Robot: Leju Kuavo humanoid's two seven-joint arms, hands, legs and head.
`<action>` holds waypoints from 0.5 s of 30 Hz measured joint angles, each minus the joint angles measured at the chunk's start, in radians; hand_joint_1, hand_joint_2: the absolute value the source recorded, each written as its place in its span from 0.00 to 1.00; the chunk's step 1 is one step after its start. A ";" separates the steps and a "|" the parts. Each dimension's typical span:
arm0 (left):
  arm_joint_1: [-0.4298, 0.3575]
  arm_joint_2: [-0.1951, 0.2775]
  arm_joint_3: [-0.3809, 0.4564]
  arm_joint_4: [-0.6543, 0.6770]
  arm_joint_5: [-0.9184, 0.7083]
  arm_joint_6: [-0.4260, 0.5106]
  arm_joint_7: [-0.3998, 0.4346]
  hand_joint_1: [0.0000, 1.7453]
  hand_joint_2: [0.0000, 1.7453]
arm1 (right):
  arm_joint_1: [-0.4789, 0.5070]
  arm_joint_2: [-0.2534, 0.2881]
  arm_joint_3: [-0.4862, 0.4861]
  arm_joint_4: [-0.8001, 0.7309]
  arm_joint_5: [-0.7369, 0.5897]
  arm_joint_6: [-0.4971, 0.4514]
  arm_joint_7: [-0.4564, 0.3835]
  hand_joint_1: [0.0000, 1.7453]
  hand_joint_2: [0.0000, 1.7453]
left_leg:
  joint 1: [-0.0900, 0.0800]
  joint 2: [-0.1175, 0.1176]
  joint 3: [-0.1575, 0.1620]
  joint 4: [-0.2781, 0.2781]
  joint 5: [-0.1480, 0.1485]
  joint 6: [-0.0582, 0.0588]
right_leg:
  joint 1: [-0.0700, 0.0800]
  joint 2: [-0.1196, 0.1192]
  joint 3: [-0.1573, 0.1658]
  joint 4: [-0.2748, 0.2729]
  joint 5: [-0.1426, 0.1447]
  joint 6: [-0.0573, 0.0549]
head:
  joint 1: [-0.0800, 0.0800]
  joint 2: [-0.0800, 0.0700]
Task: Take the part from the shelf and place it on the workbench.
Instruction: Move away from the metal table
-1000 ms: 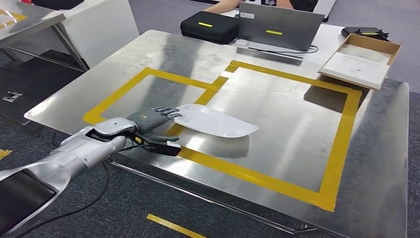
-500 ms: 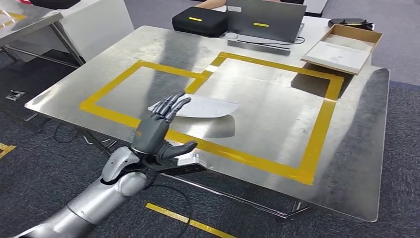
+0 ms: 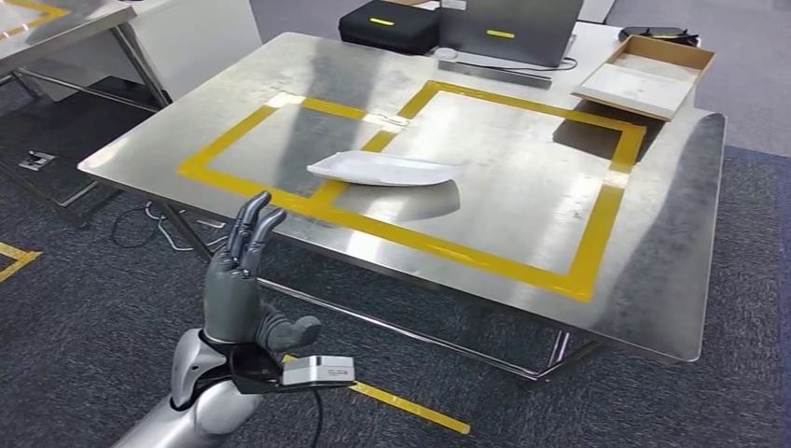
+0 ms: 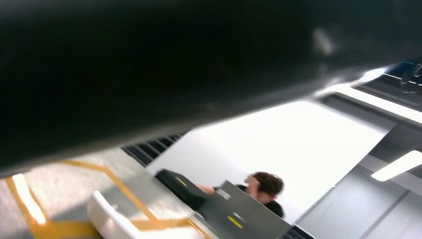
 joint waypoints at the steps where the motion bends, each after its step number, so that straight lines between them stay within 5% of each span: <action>1: 0.009 -0.001 -0.004 -0.012 0.029 -0.007 -0.014 0.00 0.00 | -0.002 0.000 -0.002 0.000 -0.001 -0.003 -0.002 0.00 0.00 | -0.001 0.000 -0.014 0.008 0.010 -0.006 | 0.000 0.001 0.062 -0.080 -0.005 -0.002 | 0.000 0.000; 3: 0.033 -0.005 -0.018 -0.036 0.096 -0.024 -0.045 0.00 0.00 | -0.006 0.002 -0.006 -0.001 -0.002 -0.008 -0.006 0.00 0.00 | -0.001 0.001 -0.029 0.018 0.030 -0.017 | 0.004 0.003 0.126 -0.179 -0.033 -0.013 | -0.001 0.000; 5: 0.061 -0.007 -0.034 -0.055 0.176 -0.047 -0.078 0.00 0.00 | -0.005 0.004 -0.010 -0.001 0.000 -0.014 -0.009 0.00 0.00 | 0.003 0.000 -0.034 0.021 0.041 -0.029 | 0.007 0.001 0.121 -0.194 -0.032 -0.029 | -0.001 0.000; 6: 0.075 -0.008 -0.038 -0.061 0.217 -0.061 -0.092 0.00 0.00 | -0.005 0.006 -0.012 -0.001 0.001 -0.017 -0.010 0.00 0.00 | 0.006 -0.001 -0.037 0.031 0.024 -0.035 | 0.007 -0.001 0.115 -0.193 -0.023 -0.037 | -0.002 0.000; 10: 0.128 -0.005 -0.039 -0.069 0.315 -0.105 -0.128 0.00 0.00 | -0.006 0.007 -0.017 -0.002 0.006 -0.024 -0.017 0.00 0.00 | 0.013 -0.005 -0.068 0.232 -0.164 -0.056 | 0.009 -0.009 0.072 -0.192 0.020 -0.058 | -0.007 0.000; 11: 0.138 -0.005 -0.039 -0.069 0.324 -0.112 -0.134 0.00 0.00 | -0.006 0.007 -0.018 -0.002 0.007 -0.025 -0.018 0.00 0.00 | 0.013 -0.006 -0.067 0.282 -0.181 -0.056 | 0.010 -0.010 0.058 -0.190 0.031 -0.058 | -0.007 0.000; 13: 0.152 -0.005 -0.037 -0.069 0.346 -0.133 -0.142 0.00 0.00 | -0.007 0.007 -0.021 -0.002 0.008 -0.027 -0.022 0.00 0.00 | 0.013 -0.006 -0.030 0.297 -0.154 -0.052 | 0.014 -0.013 0.026 -0.182 0.054 -0.057 | -0.007 0.000; 15: 0.165 -0.007 -0.032 -0.069 0.382 -0.169 -0.144 0.00 0.00 | -0.008 0.007 -0.022 -0.002 0.009 -0.030 -0.030 0.00 0.00 | 0.010 -0.008 0.062 0.190 -0.115 -0.038 | 0.016 -0.012 -0.005 -0.173 0.073 -0.055 | -0.007 0.000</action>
